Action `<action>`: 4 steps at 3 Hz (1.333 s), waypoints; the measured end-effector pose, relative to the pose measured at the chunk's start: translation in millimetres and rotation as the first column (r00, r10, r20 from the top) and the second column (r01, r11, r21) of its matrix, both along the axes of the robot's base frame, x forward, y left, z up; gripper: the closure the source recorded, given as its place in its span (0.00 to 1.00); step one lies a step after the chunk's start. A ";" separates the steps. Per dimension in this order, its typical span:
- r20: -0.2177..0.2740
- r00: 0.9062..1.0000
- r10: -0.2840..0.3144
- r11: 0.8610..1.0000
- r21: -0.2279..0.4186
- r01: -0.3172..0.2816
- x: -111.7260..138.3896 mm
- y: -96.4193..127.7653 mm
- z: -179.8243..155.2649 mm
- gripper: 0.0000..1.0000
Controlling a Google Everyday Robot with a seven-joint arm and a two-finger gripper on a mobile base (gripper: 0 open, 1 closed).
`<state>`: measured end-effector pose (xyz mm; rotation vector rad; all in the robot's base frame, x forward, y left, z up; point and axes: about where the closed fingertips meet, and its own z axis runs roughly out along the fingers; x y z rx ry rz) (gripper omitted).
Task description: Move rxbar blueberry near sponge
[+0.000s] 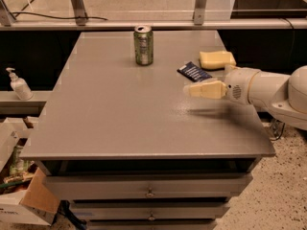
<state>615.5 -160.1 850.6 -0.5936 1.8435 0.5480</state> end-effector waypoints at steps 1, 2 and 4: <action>0.068 0.993 0.092 0.993 -0.086 -0.086 -16.0 -2.7 5.3 0.00; 0.145 0.977 0.158 0.978 -0.159 -0.134 -32.0 -13.4 19.2 0.00; 0.232 0.951 0.206 0.960 -0.238 -0.150 -47.0 -29.1 45.8 0.00</action>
Offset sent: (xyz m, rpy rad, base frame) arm -0.0554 -0.0374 0.0370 -0.2443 -0.2793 0.2125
